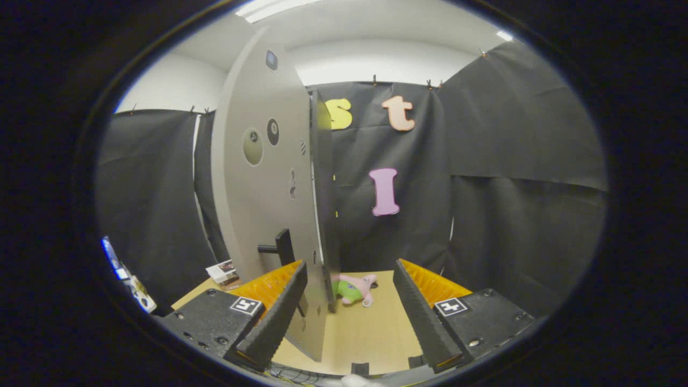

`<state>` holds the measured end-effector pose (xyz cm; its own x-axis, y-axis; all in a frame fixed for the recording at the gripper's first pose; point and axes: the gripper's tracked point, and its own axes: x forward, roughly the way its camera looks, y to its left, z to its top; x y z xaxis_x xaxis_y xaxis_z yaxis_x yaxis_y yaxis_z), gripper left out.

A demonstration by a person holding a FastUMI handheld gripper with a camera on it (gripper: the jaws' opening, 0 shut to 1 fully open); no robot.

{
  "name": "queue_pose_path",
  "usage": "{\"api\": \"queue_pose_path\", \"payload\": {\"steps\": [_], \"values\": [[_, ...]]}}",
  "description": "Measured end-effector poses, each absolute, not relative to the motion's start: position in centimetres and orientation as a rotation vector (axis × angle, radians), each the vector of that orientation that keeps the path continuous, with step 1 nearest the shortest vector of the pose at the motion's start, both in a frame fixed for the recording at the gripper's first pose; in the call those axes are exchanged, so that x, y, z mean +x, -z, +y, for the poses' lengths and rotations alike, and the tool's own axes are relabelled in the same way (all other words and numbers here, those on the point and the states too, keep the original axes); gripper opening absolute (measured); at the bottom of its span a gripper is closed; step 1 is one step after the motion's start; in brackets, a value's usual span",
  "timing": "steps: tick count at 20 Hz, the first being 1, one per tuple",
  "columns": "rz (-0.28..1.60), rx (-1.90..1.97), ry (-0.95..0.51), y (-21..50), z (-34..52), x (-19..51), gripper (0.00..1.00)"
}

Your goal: Open the shoe cabinet door, grab the shoes and put them into the shoe cabinet, then close the shoe cabinet door.

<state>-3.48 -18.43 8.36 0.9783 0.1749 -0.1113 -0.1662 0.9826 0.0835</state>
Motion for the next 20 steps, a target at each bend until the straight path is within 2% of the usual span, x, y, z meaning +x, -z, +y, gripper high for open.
{"api": "queue_pose_path", "payload": {"steps": [4,8,11,20], "values": [[0.159,0.074,-0.305,-7.3,-16.9,-1.8,0.99],[0.158,0.048,-0.341,-7.3,-16.3,-1.3,0.99],[0.166,0.028,-0.344,-7.2,-15.8,-1.2,0.96],[0.166,0.065,-0.283,-7.1,-11.4,-2.6,0.96]]}}
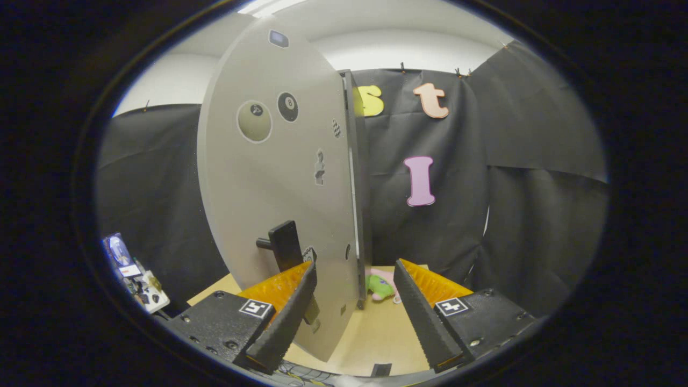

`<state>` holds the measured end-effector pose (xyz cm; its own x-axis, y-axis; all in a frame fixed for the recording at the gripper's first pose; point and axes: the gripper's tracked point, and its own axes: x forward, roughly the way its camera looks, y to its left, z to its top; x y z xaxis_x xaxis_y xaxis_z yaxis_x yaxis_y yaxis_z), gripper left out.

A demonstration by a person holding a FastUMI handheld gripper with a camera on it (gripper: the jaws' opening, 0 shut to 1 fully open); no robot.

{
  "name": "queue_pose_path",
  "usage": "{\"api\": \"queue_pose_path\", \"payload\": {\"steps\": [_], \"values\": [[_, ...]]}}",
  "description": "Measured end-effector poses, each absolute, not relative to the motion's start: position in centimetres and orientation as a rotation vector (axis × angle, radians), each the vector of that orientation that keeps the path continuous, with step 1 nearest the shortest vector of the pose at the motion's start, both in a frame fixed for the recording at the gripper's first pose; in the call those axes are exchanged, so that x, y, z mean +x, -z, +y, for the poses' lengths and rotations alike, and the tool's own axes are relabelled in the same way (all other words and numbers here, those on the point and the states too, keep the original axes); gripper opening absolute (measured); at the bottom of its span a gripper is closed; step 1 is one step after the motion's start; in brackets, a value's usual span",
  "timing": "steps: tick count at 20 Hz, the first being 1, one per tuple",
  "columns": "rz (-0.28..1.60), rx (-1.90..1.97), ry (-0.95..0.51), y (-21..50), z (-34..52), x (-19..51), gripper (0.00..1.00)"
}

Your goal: Open the shoe cabinet door, grab the shoes and put them into the shoe cabinet, then close the shoe cabinet door.

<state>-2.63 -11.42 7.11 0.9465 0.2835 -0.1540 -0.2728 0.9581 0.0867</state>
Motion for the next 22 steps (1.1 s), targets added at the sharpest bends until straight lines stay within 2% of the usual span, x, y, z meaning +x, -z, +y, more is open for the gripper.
{"api": "queue_pose_path", "payload": {"steps": [14,22], "values": [[0.204,0.014,-0.317,-6.0,4.6,-0.3,0.96],[0.162,0.012,-0.286,-6.8,7.3,-1.5,0.97]]}}
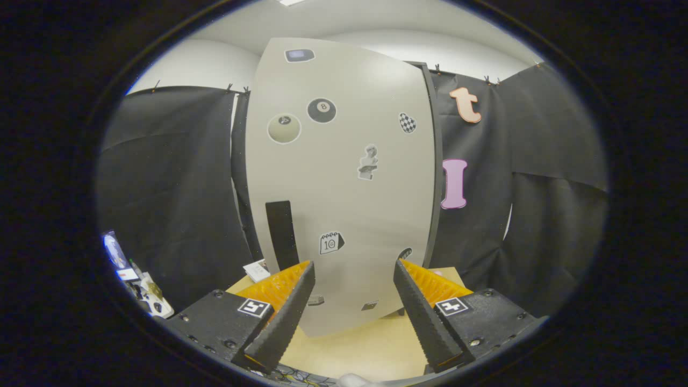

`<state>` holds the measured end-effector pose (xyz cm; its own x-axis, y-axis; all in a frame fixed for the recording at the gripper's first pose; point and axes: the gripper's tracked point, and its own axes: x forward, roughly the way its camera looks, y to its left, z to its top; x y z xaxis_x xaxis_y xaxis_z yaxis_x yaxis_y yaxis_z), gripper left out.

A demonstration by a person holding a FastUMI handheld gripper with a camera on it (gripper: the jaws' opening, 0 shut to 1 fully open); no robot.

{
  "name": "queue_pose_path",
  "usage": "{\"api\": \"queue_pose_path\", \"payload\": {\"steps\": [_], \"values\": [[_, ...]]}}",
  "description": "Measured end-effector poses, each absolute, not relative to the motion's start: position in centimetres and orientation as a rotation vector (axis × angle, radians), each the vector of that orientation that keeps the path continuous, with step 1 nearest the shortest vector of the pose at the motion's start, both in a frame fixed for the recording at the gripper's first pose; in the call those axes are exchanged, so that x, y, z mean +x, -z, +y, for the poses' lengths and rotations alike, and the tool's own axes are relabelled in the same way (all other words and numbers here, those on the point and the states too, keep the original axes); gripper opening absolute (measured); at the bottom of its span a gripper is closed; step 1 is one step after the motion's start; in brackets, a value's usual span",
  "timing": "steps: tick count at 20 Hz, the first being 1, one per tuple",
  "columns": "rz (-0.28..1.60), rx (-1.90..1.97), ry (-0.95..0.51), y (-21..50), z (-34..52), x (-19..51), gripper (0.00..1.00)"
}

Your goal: Open the shoe cabinet door, grab the shoes and put them into the shoe cabinet, then close the shoe cabinet door.

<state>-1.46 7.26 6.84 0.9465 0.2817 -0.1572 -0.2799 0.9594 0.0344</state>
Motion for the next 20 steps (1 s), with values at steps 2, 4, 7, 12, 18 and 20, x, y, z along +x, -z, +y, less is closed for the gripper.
{"api": "queue_pose_path", "payload": {"steps": [2,4,7,12,18,20], "values": [[0.170,0.009,-0.279,-6.4,7.0,-2.0,0.97],[0.161,0.009,-0.268,-6.5,6.8,-3.6,0.97],[0.141,0.014,-0.240,-7.1,6.3,-6.0,0.97],[0.110,-0.004,-0.165,-7.5,3.9,-10.8,0.97],[0.093,0.028,-0.120,-6.9,1.3,-15.8,0.97],[0.089,0.033,-0.099,-6.6,0.3,-17.1,0.97]]}}
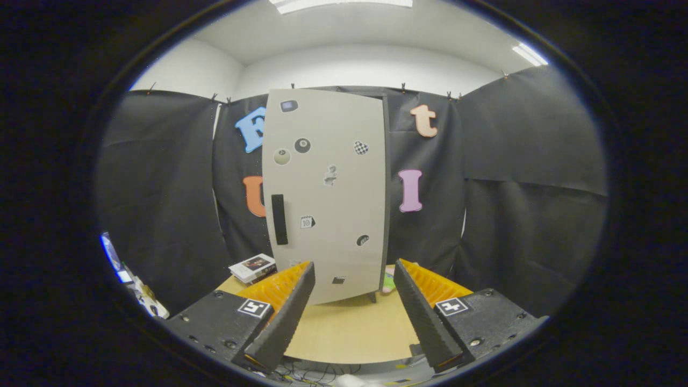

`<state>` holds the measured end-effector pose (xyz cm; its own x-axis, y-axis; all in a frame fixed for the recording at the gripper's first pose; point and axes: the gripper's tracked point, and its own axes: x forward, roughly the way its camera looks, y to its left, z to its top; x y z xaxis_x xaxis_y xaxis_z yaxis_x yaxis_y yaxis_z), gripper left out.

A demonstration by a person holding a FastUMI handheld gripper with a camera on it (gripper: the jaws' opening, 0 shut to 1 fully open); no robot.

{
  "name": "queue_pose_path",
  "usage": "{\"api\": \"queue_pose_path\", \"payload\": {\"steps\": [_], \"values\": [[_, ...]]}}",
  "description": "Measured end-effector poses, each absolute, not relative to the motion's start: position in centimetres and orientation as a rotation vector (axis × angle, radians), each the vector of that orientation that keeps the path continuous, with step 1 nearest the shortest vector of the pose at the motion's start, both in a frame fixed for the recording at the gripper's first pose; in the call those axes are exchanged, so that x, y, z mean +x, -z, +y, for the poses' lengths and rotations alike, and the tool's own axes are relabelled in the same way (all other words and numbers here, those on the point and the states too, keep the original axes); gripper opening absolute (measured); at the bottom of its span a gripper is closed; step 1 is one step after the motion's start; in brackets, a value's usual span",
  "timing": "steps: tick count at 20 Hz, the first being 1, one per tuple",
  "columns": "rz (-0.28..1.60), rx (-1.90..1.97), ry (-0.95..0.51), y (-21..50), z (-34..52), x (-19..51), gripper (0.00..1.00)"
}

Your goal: Open the shoe cabinet door, grab the shoes and put them into the shoe cabinet, then close the shoe cabinet door.

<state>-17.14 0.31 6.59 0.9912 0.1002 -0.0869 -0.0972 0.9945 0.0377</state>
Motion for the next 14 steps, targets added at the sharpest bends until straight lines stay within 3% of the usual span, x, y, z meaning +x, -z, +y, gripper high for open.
{"api": "queue_pose_path", "payload": {"steps": [14], "values": [[0.057,0.073,-0.044,-7.0,-3.7,-19.9,0.97]]}}
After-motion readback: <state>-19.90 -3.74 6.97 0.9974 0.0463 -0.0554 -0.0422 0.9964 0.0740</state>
